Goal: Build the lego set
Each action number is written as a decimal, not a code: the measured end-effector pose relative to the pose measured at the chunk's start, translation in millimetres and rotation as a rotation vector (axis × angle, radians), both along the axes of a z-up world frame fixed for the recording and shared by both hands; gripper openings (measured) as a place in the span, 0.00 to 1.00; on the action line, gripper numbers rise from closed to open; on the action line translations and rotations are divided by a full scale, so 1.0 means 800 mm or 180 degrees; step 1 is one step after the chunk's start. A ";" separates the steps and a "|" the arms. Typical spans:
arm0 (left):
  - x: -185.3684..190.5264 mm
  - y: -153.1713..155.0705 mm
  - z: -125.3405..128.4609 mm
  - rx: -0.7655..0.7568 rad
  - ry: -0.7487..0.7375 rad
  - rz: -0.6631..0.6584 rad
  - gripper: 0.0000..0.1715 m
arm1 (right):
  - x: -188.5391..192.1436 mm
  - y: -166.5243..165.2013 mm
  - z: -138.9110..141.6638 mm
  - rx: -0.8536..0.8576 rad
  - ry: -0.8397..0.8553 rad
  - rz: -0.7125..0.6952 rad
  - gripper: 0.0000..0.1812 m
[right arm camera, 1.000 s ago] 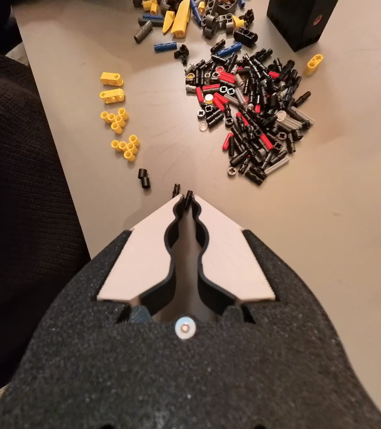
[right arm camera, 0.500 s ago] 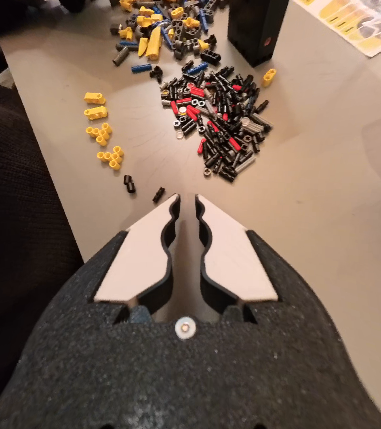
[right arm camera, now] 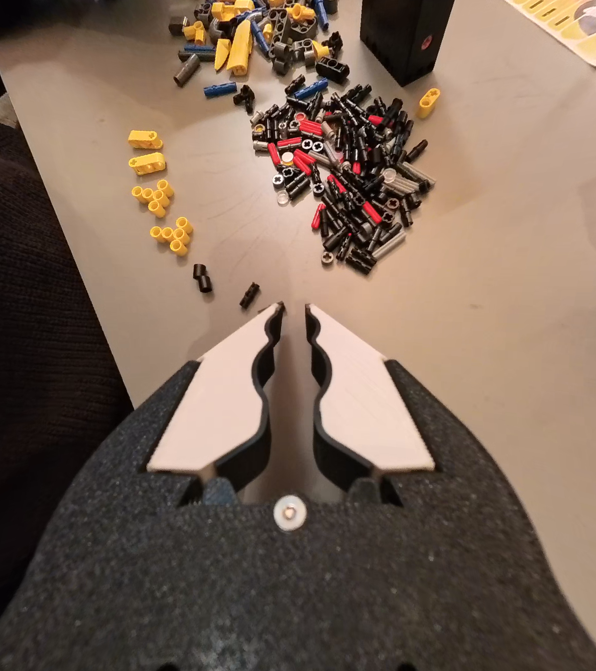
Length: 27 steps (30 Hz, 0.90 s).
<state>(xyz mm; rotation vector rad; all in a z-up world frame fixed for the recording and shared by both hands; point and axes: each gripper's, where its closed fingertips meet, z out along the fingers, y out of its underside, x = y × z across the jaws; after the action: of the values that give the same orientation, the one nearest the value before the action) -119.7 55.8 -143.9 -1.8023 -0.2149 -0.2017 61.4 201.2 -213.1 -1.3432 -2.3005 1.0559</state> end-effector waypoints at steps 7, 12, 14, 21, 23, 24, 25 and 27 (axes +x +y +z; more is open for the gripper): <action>0.000 0.000 0.000 -0.0004 -0.0001 -0.0001 0.06 | 0.002 -0.002 -0.002 -0.0027 -0.0031 0.0025 0.07; 0.000 0.000 0.000 -0.0002 -0.0006 -0.0001 0.06 | 0.001 -0.004 -0.004 -0.0022 -0.0049 0.0043 0.07; 0.000 0.000 0.000 -0.0004 -0.0002 -0.0001 0.07 | 0.001 -0.004 -0.003 -0.0025 -0.0038 0.0040 0.07; 0.000 0.000 0.000 -0.0003 0.0001 -0.0001 0.06 | -0.002 -0.001 -0.002 0.0019 -0.0003 0.0008 0.07; 0.000 0.000 0.000 -0.0003 -0.0001 -0.0001 0.06 | -0.003 -0.001 -0.002 0.0019 0.0008 0.0007 0.07; 0.000 0.000 0.000 -0.0004 -0.0003 -0.0001 0.06 | -0.003 -0.001 -0.002 0.0029 0.0017 0.0003 0.07; 0.000 0.000 0.000 -0.0004 -0.0004 -0.0001 0.06 | -0.004 0.000 -0.002 0.0052 0.0026 -0.0012 0.07; 0.000 0.000 0.000 -0.0005 -0.0003 -0.0001 0.07 | -0.006 0.003 -0.002 0.0105 0.0043 -0.0051 0.07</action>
<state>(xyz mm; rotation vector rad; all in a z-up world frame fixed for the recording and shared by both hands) -119.7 55.9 -143.9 -1.8039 -0.2154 -0.2028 56.6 203.7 -214.8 -1.3356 -2.2834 1.0148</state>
